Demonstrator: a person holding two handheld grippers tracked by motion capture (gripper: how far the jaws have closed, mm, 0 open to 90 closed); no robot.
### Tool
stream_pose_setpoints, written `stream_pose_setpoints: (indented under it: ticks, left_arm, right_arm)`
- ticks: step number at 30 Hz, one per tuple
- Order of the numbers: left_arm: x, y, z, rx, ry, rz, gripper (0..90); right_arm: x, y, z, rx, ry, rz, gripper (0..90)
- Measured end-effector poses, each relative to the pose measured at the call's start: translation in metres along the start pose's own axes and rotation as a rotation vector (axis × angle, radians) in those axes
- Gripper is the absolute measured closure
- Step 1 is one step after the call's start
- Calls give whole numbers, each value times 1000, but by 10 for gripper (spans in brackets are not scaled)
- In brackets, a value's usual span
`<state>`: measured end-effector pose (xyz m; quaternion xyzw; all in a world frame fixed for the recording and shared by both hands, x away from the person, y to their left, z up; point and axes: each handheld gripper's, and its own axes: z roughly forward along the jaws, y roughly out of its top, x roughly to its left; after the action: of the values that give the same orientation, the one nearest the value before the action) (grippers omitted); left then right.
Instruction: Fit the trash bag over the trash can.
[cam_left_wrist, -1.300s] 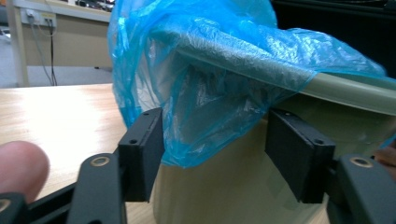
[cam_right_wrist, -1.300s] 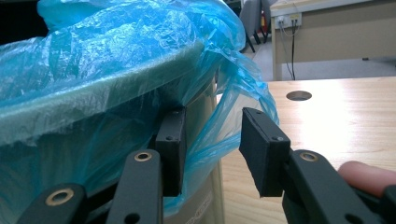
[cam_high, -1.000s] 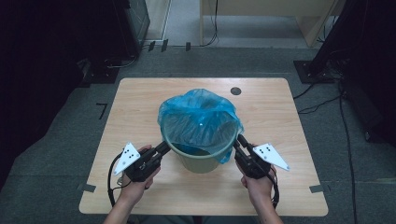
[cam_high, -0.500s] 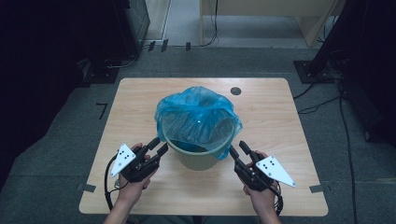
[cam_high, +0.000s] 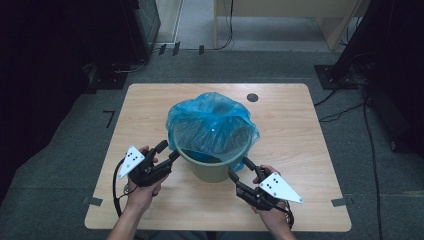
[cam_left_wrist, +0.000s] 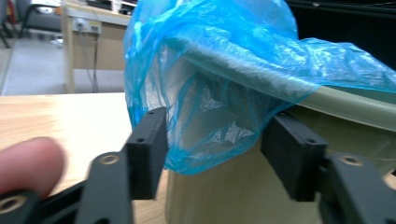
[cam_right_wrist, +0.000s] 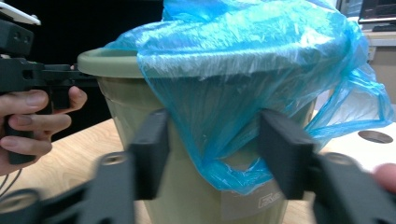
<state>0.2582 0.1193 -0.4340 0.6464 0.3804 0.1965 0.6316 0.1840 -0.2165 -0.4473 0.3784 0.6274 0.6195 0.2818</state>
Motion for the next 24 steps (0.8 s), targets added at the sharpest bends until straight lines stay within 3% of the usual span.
stream_pose_setpoints:
  ticks: [2,3,5,7,12,16,19,21,24]
  left_arm:
    - [5,0,1,-2,-41,-24,529]
    - [9,-2,2,-9,-86,-36,654]
    - [9,-3,2,-1,-98,-20,789]
    - [8,-4,2,6,-94,-14,884]
    - [-1,-15,2,66,-129,28,900]
    - [-5,-30,1,132,-119,59,900]
    - [-1,-42,2,192,-84,52,900]
    - [3,-48,4,229,-62,37,900]
    - [5,-53,8,271,-44,43,900]
  right_arm:
    - [-2,0,0,-2,-12,8,682]
    - [-4,0,1,14,-18,7,814]
    - [-4,-1,1,28,-30,-18,898]
    - [-3,-1,0,47,-36,-37,900]
    - [-3,-4,0,73,-23,-53,900]
    - [-7,-11,0,124,-34,-56,900]
    - [-20,-21,1,179,-83,-34,900]
    - [-33,-28,2,208,-121,13,900]
    - [-44,-34,4,241,-141,43,900]
